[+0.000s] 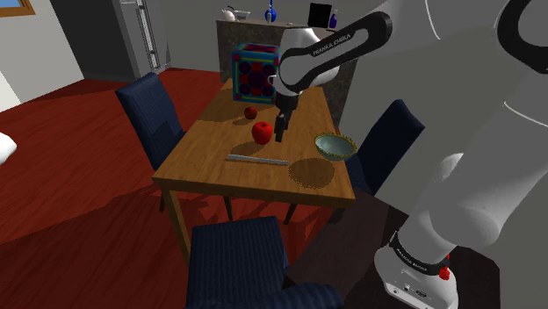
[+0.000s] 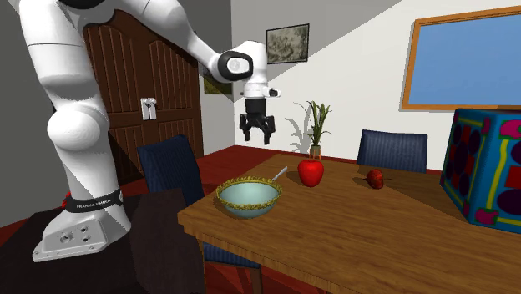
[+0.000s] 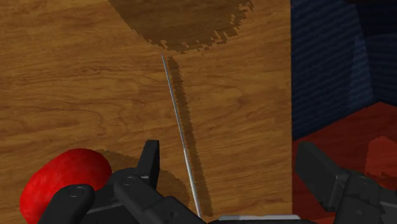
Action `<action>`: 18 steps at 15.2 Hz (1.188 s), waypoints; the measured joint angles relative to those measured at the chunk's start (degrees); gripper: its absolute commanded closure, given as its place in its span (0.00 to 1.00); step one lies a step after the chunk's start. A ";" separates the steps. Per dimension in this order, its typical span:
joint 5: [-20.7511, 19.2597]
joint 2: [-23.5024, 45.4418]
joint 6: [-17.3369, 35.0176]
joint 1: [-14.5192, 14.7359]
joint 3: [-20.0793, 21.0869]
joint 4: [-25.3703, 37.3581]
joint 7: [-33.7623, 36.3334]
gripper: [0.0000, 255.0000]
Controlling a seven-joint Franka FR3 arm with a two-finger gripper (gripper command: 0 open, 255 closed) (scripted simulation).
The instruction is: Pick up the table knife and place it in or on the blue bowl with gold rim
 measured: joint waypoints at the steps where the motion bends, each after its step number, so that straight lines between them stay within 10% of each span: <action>1: 0.42 2.07 1.35 0.23 0.08 0.75 -0.96 0.00; 18: 4.79 29.13 12.12 0.16 2.64 17.47 -12.12 0.00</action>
